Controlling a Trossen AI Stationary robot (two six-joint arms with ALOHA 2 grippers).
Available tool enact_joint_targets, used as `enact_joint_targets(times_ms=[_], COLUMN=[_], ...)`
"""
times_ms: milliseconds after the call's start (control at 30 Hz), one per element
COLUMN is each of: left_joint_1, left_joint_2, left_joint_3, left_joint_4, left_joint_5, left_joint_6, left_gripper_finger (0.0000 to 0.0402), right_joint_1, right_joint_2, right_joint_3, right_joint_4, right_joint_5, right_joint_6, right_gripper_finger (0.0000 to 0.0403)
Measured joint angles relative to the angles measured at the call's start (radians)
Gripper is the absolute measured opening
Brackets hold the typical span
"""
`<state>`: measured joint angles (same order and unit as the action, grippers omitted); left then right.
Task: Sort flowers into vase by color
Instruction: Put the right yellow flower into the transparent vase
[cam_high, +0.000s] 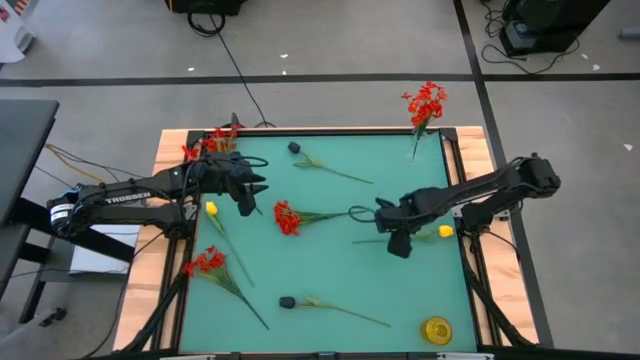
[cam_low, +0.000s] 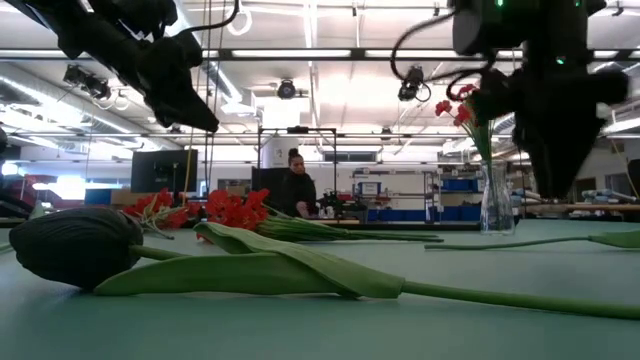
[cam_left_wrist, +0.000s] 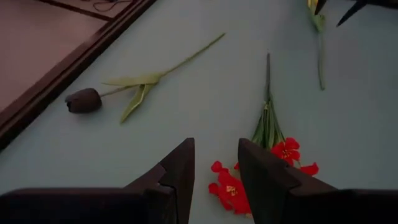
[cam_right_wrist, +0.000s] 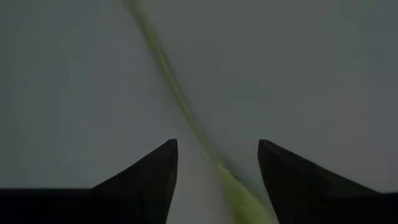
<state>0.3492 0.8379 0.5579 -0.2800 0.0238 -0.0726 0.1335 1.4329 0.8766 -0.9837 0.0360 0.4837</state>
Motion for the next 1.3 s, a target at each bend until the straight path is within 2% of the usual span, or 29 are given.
enact_joint_targets(times_ms=[133, 267, 567, 700, 900, 1100, 1300], left_joint_1=[0.000, 0.000, 0.000, 0.000, 0.000, 0.000, 0.000], left_joint_2=[0.000, 0.000, 0.000, 0.000, 0.000, 0.000, 0.000], left_joint_3=[0.000, 0.000, 0.000, 0.000, 0.000, 0.000, 0.000], left_joint_4=[-0.002, -0.002, -0.002, -0.002, -0.002, -0.003, -0.003], left_joint_5=[0.000, -0.001, -0.003, -0.003, -0.003, -0.003, -0.003], left_joint_6=[-0.047, -0.053, -0.055, -0.069, -0.076, -0.064, -0.068], left_gripper_finger=[0.0128, 0.0128, 0.0128, 0.0128, 0.0128, 0.0128, 0.0128], right_joint_1=[-0.003, -0.014, -0.016, -0.016, -0.013, 0.023, 0.035], right_joint_2=[0.072, 0.145, 0.193, 0.148, 0.008, -0.081, -0.090], right_joint_3=[-0.001, -0.001, -0.022, -0.024, -0.015, -0.130, -0.196], right_joint_4=[-0.029, -0.016, 0.012, -0.002, -0.013, 0.048, 0.083], right_joint_5=[0.039, 0.016, -0.014, -0.036, -0.048, -0.082, -0.077], right_joint_6=[-0.171, -0.269, -0.279, -0.241, -0.199, -0.213, -0.241], right_gripper_finger=[0.0230, 0.0227, 0.0210, 0.0204, 0.0201, 0.0202, 0.0202])
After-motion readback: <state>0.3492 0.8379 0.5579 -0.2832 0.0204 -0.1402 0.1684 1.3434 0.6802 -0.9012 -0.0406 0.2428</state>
